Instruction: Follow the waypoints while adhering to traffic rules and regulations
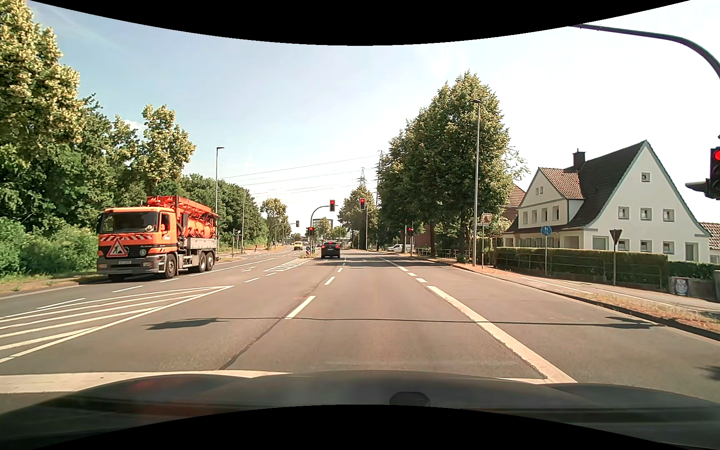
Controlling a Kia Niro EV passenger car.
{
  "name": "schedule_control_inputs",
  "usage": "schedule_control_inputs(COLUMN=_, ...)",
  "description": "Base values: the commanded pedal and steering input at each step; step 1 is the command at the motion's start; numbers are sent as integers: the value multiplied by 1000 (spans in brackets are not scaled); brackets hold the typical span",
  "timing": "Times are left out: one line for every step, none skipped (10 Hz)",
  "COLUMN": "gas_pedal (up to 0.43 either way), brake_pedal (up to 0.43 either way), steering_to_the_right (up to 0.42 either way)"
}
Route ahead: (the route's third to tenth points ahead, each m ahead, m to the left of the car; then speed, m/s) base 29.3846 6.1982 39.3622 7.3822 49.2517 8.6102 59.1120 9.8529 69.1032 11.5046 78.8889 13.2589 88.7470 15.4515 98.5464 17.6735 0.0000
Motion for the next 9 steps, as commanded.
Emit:
schedule_control_inputs(gas_pedal=0, brake_pedal=268, steering_to_the_right=6)
schedule_control_inputs(gas_pedal=0, brake_pedal=268, steering_to_the_right=7)
schedule_control_inputs(gas_pedal=0, brake_pedal=268, steering_to_the_right=6)
schedule_control_inputs(gas_pedal=0, brake_pedal=268, steering_to_the_right=6)
schedule_control_inputs(gas_pedal=0, brake_pedal=268, steering_to_the_right=6)
schedule_control_inputs(gas_pedal=0, brake_pedal=268, steering_to_the_right=6)
schedule_control_inputs(gas_pedal=0, brake_pedal=274, steering_to_the_right=6)
schedule_control_inputs(gas_pedal=0, brake_pedal=268, steering_to_the_right=6)
schedule_control_inputs(gas_pedal=0, brake_pedal=268, steering_to_the_right=6)
